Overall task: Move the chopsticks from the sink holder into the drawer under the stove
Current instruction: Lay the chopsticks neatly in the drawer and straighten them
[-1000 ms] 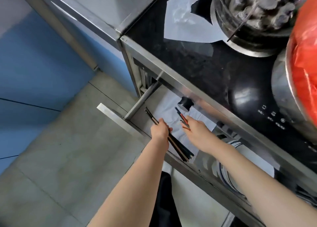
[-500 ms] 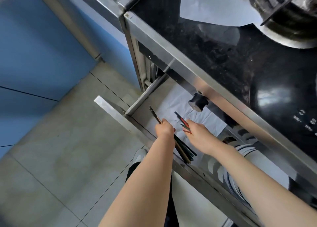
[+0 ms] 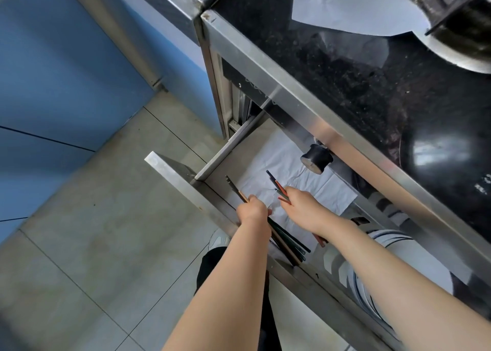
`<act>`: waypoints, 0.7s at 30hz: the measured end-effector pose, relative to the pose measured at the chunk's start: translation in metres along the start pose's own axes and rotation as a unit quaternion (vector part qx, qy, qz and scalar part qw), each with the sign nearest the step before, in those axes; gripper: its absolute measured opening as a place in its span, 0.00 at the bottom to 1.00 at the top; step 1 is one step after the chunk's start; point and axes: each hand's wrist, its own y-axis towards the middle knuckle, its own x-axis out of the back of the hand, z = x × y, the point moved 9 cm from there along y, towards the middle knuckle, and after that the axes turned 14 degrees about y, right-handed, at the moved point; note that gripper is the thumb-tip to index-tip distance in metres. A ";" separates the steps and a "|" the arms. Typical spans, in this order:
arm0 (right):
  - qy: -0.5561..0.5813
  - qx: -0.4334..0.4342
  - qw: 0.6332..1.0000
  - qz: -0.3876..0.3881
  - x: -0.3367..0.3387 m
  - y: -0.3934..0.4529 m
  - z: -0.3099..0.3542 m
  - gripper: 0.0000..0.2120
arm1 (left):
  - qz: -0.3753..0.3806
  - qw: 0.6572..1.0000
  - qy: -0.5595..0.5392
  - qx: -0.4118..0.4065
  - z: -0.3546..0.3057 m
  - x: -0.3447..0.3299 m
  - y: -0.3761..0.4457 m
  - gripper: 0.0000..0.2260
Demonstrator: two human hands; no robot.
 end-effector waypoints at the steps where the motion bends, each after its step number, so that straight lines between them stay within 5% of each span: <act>1: 0.002 -0.002 1.000 0.003 -0.001 0.001 -0.001 0.11 | -0.001 1.000 -0.003 0.002 0.001 0.002 0.000 0.18; 11: 0.024 -0.019 0.999 0.011 0.005 0.017 -0.009 0.13 | -0.021 0.998 -0.038 0.042 0.011 -0.009 0.018 0.16; 21: 0.047 -0.043 0.998 0.008 0.011 0.038 -0.034 0.14 | 0.014 0.999 0.033 -0.032 -0.037 -0.025 0.060 0.18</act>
